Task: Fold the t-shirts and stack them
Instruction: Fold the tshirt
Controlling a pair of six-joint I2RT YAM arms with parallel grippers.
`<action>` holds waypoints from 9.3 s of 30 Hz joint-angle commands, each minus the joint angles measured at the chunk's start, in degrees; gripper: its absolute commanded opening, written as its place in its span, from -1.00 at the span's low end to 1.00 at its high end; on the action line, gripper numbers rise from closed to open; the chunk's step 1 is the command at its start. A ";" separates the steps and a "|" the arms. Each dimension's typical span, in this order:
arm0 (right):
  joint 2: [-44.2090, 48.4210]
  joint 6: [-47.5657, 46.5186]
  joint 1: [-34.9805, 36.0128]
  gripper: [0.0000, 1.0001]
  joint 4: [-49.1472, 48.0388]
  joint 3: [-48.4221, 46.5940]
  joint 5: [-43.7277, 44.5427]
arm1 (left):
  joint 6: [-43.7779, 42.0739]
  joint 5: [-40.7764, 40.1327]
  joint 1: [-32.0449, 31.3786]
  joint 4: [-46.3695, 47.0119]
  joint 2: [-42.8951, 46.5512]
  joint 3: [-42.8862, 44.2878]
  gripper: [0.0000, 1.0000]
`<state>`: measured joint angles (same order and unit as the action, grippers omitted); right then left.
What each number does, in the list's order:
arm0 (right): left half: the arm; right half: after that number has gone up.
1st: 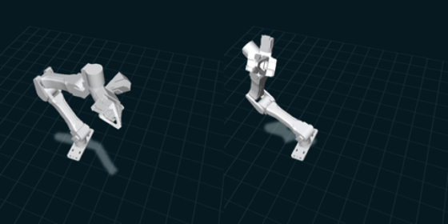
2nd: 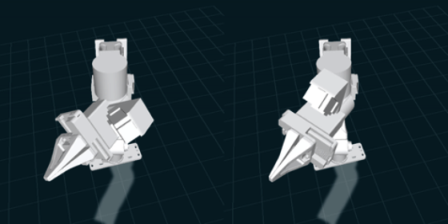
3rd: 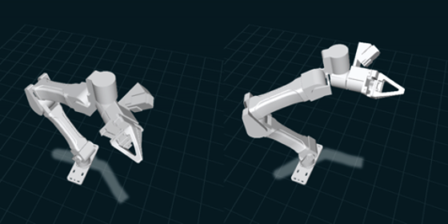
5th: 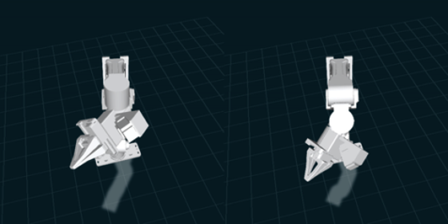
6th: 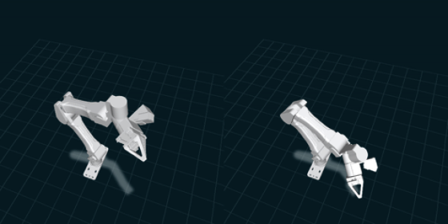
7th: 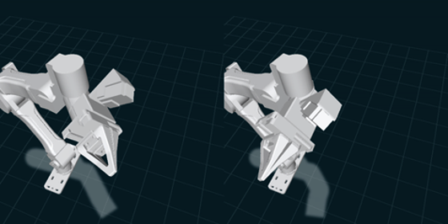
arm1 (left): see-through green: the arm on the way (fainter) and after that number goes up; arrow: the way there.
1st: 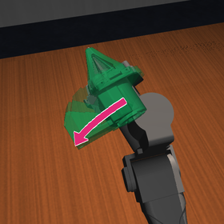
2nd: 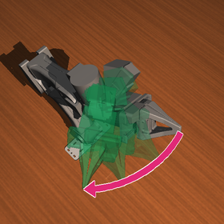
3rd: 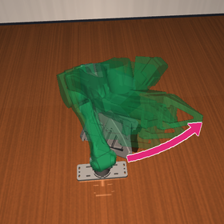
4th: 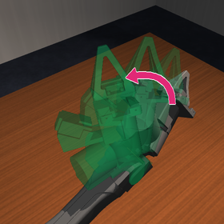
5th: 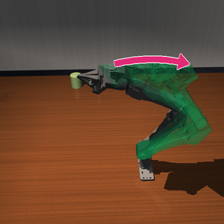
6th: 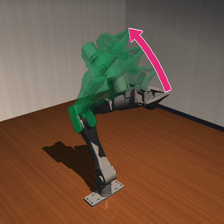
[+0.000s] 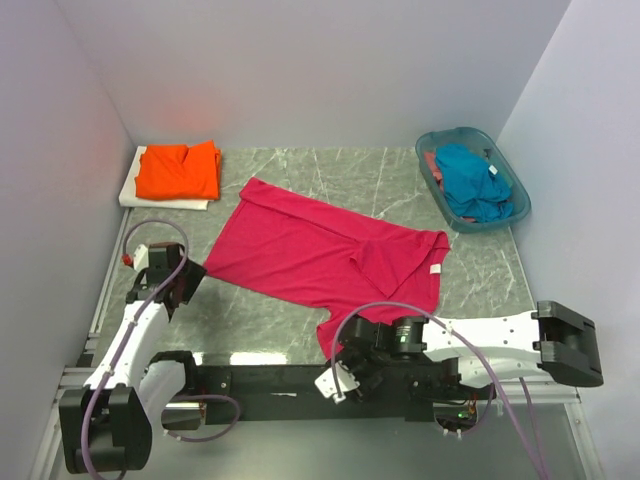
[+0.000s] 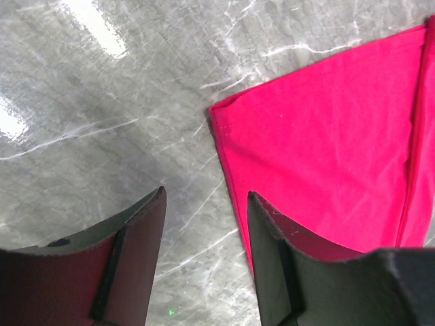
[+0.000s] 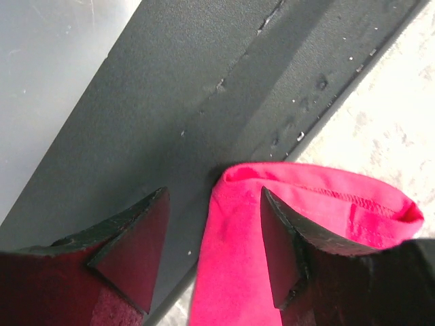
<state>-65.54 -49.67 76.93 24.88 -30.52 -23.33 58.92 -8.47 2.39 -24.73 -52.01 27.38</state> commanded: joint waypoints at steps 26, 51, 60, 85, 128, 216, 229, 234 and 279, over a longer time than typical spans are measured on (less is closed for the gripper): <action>-7.59 5.02 3.23 -0.49 -6.08 -2.35 8.30 | -0.91 0.56 0.15 -0.23 4.55 -0.22 0.14; 1.99 0.36 -5.12 -1.00 3.50 -6.13 0.22 | -1.43 -1.29 0.07 10.66 -20.23 4.79 -0.10; 3.04 -0.07 -6.17 -1.00 4.38 -6.30 -0.75 | -2.23 -2.51 0.07 11.90 -22.69 5.85 -0.24; 17.28 -2.54 -17.33 -1.00 12.91 -7.80 -5.93 | -4.95 -0.58 0.15 12.69 -17.52 5.06 -0.83; 20.97 -4.03 -24.80 -1.00 19.66 -11.92 -6.03 | -6.89 0.38 0.16 11.46 -19.10 6.46 -0.99; 11.57 -2.19 -58.20 -1.00 9.92 -23.09 -0.22 | -13.39 4.69 -2.04 6.19 -51.43 44.25 -0.99; 8.59 -2.01 -61.98 -1.00 8.69 -23.62 -0.57 | -14.88 3.37 -4.33 3.55 -56.18 50.05 -0.99; 8.06 -2.10 -62.77 -1.00 8.95 -23.79 -0.66 | -14.97 2.76 -4.59 2.85 -57.68 51.72 -0.99; 1.56 -1.92 -65.24 -1.00 9.57 -25.72 -4.09 | -21.73 0.30 -6.00 3.37 -46.09 54.37 0.60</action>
<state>-63.29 -52.05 12.05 35.94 -53.30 -26.46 39.99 -6.13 -3.46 -24.62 -107.87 81.76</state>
